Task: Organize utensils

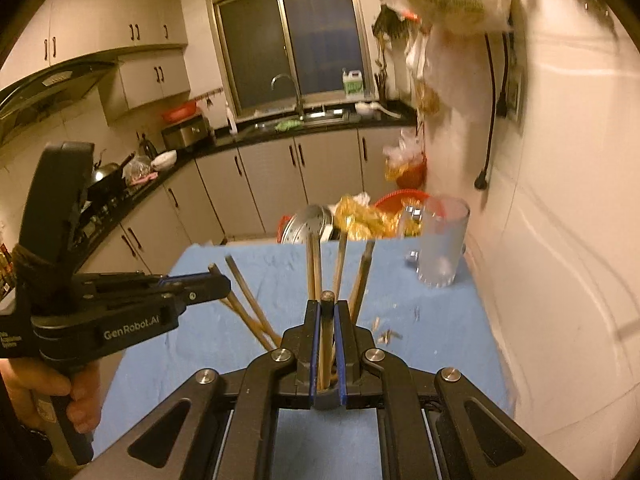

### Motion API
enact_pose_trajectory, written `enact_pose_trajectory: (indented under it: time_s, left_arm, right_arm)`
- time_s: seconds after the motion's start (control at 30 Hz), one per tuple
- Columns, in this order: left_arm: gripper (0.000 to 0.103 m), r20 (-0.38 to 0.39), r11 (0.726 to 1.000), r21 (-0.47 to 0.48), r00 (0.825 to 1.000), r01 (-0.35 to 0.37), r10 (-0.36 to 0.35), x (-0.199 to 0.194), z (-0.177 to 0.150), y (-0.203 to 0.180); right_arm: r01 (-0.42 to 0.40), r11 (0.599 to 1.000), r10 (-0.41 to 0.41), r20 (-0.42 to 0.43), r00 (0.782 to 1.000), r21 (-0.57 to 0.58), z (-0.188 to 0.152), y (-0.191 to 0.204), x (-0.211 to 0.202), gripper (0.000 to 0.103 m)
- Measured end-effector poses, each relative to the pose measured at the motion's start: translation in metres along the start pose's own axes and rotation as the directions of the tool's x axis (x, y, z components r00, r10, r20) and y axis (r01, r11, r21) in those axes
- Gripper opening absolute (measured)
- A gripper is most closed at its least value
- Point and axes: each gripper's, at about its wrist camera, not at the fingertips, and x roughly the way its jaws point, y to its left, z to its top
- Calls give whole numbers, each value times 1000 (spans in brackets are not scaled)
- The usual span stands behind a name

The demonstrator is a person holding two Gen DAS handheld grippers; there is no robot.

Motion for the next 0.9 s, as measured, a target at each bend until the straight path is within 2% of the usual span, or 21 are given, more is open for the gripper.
enact_pose_trajectory:
  time_s: [0.17,0.57,0.73,0.8,0.83,0.9]
  left_arm:
    - [7,10,1000,3,1000,-10,10,0,-1,0]
    - [7,25,1000,0,1000,-12,12,-3,-6,-3]
    - [10,49,999,22,998,-29,28,-15,-7,-7]
    - [27,60,999,27,998,-36,35,-20,-9,-7]
    - [32,70,999,26,997,-41,40,-25,-11,-6]
    - [49,89,998,20,995,-57,55,-33,-16,-4]
  right_arm:
    - [-10,1000,10,-36,999,9,-11,-2,12,8]
    - [4,1000,-4,-12,1000,24,-9,-1,2,11]
    - [27,999,-27,12,1000,17,-10,1,-14,17]
    - [34,999,-34,23,999,21,-10,1,-22,24]
    - [37,999,-38,26,999,24,-11,0,-25,26]
    - [42,999,-43,36,998,34,-13,-1,-33,39]
